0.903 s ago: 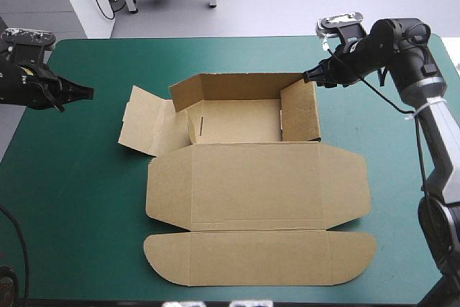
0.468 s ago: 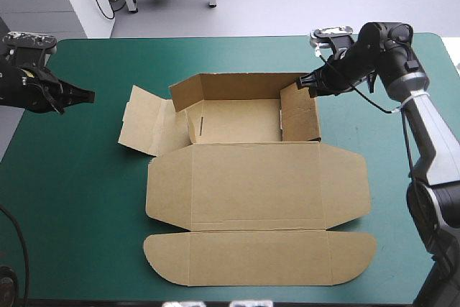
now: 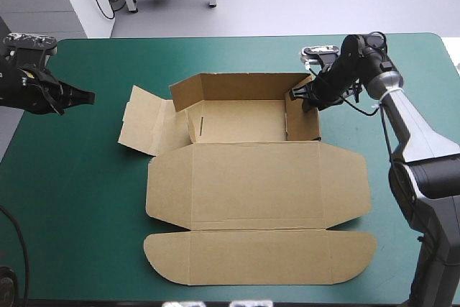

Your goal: Fold the box

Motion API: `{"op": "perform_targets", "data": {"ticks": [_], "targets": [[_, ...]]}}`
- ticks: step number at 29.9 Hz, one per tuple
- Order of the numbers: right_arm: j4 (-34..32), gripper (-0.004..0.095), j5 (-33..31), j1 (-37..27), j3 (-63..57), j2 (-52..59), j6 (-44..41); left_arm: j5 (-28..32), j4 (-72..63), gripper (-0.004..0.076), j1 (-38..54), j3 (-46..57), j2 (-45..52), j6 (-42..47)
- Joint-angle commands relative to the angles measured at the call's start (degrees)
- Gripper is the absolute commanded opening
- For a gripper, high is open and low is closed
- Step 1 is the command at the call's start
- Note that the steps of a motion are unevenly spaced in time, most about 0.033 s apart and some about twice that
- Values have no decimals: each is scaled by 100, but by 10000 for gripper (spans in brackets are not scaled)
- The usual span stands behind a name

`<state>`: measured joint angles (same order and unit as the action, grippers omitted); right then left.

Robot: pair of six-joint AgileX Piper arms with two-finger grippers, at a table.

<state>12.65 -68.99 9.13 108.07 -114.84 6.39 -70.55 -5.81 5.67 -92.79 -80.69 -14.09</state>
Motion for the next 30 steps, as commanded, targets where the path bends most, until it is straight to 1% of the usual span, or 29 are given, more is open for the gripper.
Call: {"op": "perform_targets", "data": {"ticks": [1,4,6,13,20,24,27,30], "targets": [[176,390,117,-9,169,184,21,205,-77,-8,9,-181,180,49],[277,370,117,-9,169,60,6,205,-181,-8,9,-181,180,49],[345,317,105,-9,169,-3,6,205,-325,-8,9,-181,180,49],[371,-13,84,-9,169,-40,6,205,-840,-8,9,-181,180,24],[401,-18,84,-20,180,64,-117,271,-584,-8,9,-181,180,102],[416,-20,84,-76,182,271,-117,554,-442,-8,21,-181,180,395],[510,-20,71,-243,182,498,-125,751,-792,-8,238,-181,180,487],[629,-20,32,-476,182,738,-115,892,-1004,-8,649,-181,180,623]]}}
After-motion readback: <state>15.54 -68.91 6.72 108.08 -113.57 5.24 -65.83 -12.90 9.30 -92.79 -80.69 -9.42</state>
